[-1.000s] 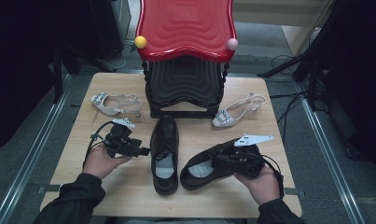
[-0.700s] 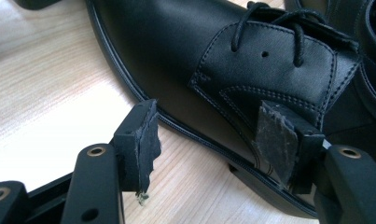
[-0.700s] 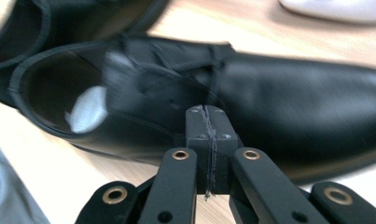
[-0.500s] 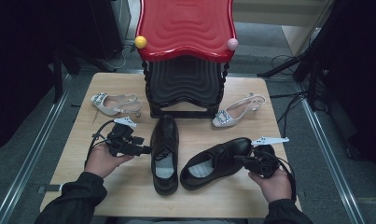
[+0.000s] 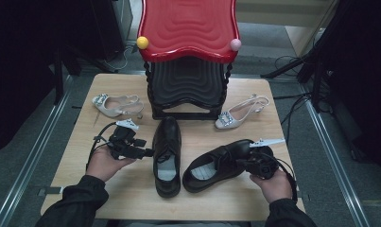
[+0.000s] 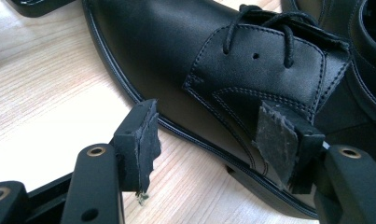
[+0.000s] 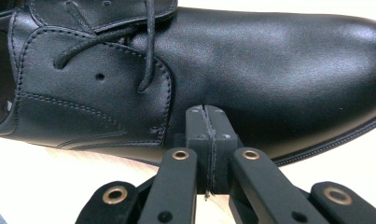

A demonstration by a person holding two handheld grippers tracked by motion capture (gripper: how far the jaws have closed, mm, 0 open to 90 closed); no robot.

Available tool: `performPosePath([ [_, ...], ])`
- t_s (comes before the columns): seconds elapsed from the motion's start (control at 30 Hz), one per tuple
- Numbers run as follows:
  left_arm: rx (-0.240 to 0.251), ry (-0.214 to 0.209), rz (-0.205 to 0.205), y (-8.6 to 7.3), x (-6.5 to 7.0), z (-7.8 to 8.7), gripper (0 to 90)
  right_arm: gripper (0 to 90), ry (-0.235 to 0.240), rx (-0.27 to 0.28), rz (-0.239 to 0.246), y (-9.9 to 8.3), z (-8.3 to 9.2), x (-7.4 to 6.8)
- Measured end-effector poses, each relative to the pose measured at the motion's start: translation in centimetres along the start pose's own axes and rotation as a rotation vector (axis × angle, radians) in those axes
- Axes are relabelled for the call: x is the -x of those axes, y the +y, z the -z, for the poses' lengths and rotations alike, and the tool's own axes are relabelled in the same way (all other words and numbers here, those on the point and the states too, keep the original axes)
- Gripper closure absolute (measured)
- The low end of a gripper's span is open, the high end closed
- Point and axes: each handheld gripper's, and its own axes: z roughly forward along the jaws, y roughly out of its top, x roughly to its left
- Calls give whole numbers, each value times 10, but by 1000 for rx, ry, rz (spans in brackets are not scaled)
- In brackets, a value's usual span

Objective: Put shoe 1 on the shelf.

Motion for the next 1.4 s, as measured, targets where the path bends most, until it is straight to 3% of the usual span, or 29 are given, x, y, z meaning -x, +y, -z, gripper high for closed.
performPosePath([
  [0.6, 5, 6, 7, -7, 5, 4, 396, 900, 22, -10, -1, 17, -13, 2],
  [1.2, 9, 29, 27, -17, 4, 10, 396, 900, 43, -28, 64, 44, -35, -4],
  [1.4, 5, 31, 23, -18, 5, 9, 395, 900, 61, -33, 56, 46, -38, -4],
])
